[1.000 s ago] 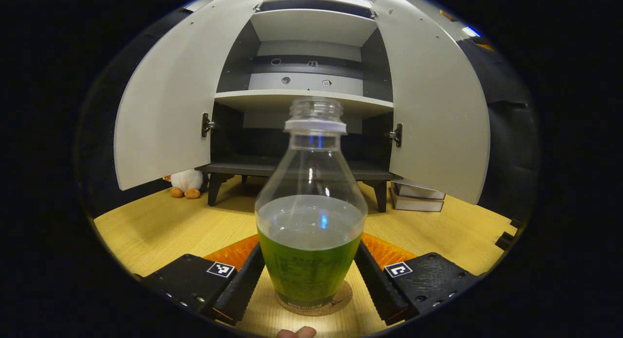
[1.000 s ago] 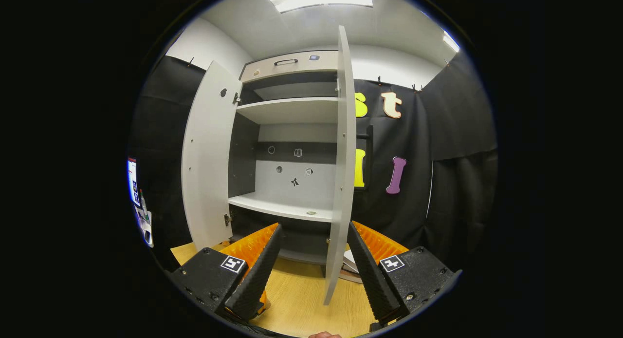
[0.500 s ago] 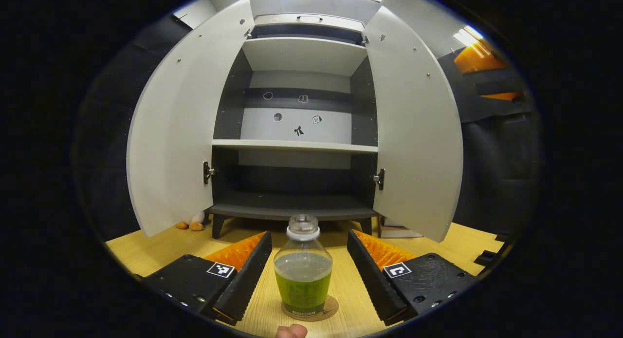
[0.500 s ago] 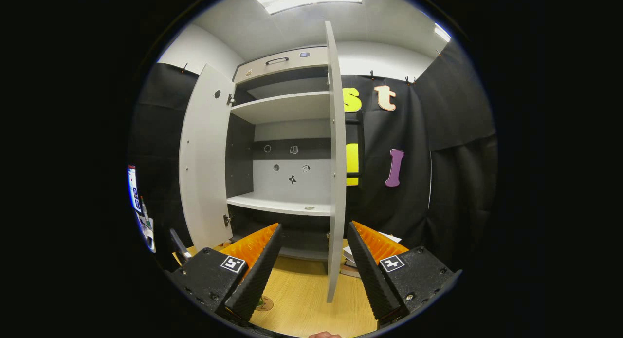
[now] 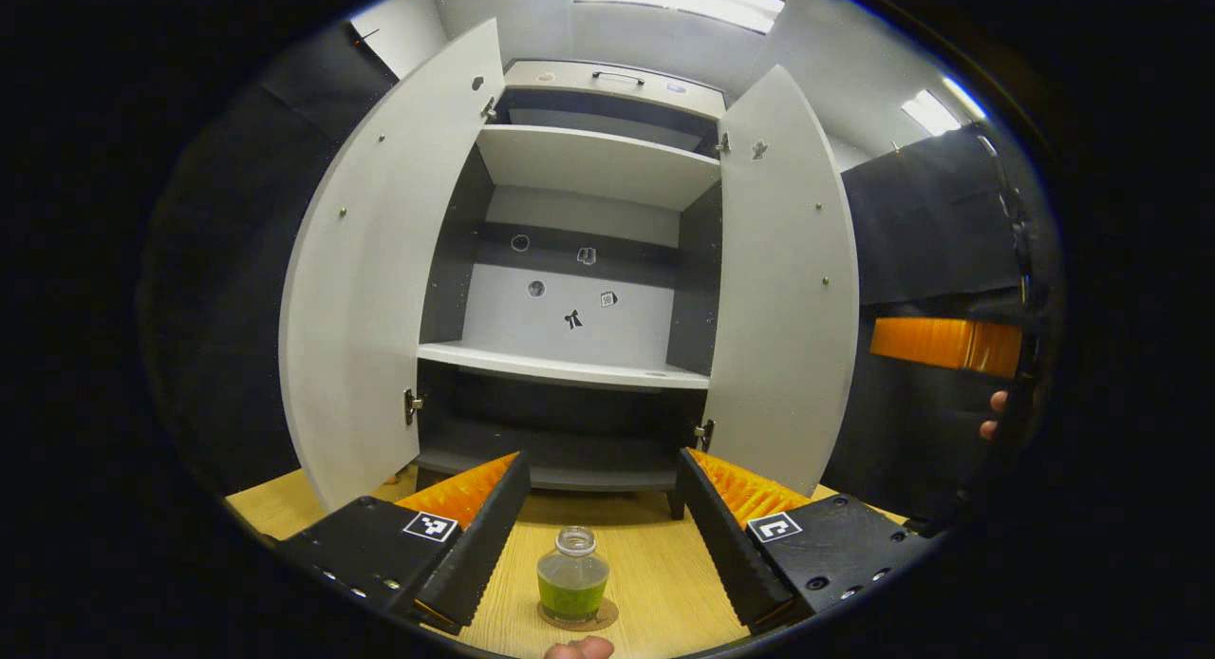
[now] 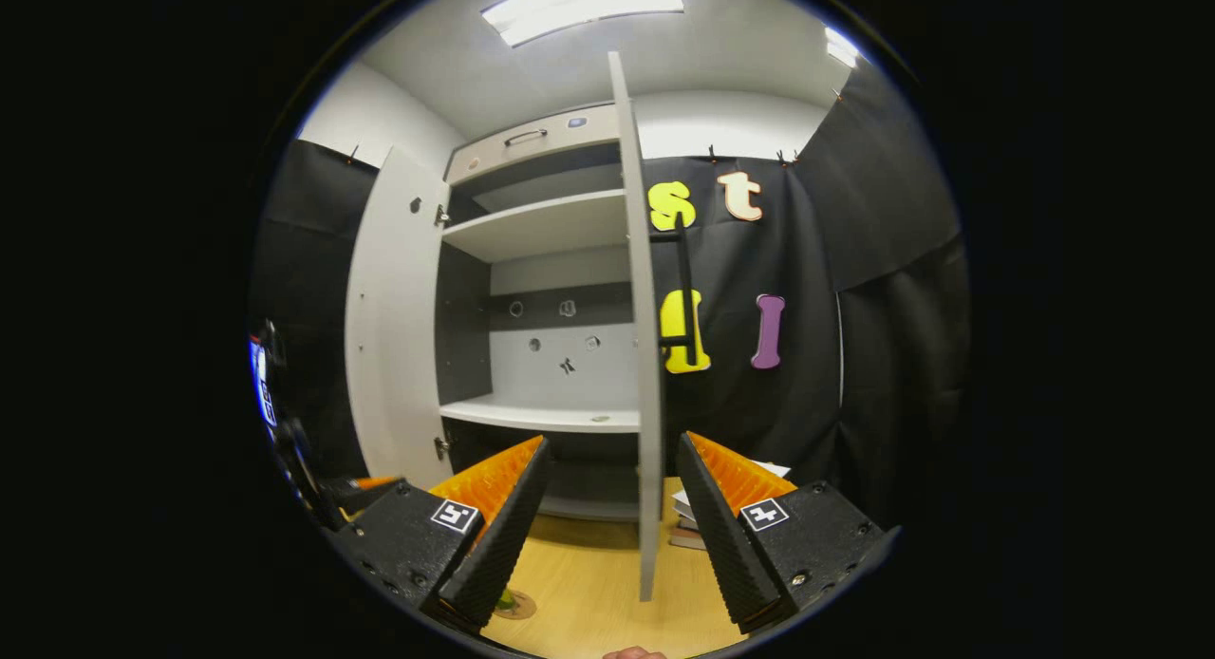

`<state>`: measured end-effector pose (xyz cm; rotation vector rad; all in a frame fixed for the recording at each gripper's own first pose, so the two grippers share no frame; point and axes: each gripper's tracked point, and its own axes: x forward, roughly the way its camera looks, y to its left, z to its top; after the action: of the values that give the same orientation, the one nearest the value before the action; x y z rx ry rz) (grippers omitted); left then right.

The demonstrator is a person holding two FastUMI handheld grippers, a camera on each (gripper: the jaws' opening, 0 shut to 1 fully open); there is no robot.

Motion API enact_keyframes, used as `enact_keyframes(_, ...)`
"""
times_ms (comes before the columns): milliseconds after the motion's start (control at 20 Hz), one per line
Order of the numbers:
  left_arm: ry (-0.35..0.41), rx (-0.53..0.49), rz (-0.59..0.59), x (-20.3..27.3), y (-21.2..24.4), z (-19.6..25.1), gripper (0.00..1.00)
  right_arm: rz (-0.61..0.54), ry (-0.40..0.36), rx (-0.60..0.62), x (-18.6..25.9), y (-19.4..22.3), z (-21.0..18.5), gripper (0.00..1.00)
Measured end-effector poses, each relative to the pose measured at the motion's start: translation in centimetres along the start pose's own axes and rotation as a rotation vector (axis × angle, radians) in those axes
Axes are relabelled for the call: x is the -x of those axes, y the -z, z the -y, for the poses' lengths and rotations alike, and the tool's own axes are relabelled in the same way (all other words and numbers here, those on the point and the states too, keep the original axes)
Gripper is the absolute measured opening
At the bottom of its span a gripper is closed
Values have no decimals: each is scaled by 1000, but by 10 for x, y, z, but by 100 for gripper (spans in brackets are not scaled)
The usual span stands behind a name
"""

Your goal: Grasp the bottle in the cabinet with the left hand and place it on the coaster, then close the right door with the right hand and the left door with the left hand.

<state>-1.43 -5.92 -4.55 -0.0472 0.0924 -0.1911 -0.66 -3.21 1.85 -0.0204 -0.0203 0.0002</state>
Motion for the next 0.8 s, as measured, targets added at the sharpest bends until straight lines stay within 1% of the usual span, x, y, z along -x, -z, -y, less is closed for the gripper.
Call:
enact_keyframes(150,-26,-32,1,5,-13,-6,95,34,14,-8,-4,-23,22,83)
enact_keyframes(200,-28,-34,-3,7,-15,-6,95,37,40,-14,-8,-35,37,82)
enact_keyframes(300,-30,-36,7,10,-22,-7,95,97,71,-28,-19,-76,61,82)
enact_keyframes(350,-40,-40,16,10,-25,-9,95,127,86,-14,-29,-94,73,82)
enact_keyframes(400,-48,-43,20,10,-27,-10,99,138,115,2,-38,-104,87,82)
enact_keyframes(450,-48,-44,18,11,-27,-9,94,139,142,14,-47,-111,99,82)
enact_keyframes(500,-44,-44,17,11,-26,-8,95,145,156,21,-55,-118,105,82)
enact_keyframes(600,-43,-49,19,11,-25,-7,95,153,154,12,-69,-126,107,83)
enact_keyframes(700,-44,-49,9,10,-20,-6,95,149,112,-10,-78,-127,98,82)
enact_keyframes(800,-50,-42,-8,10,-14,-8,95,142,100,-19,-81,-125,96,82)
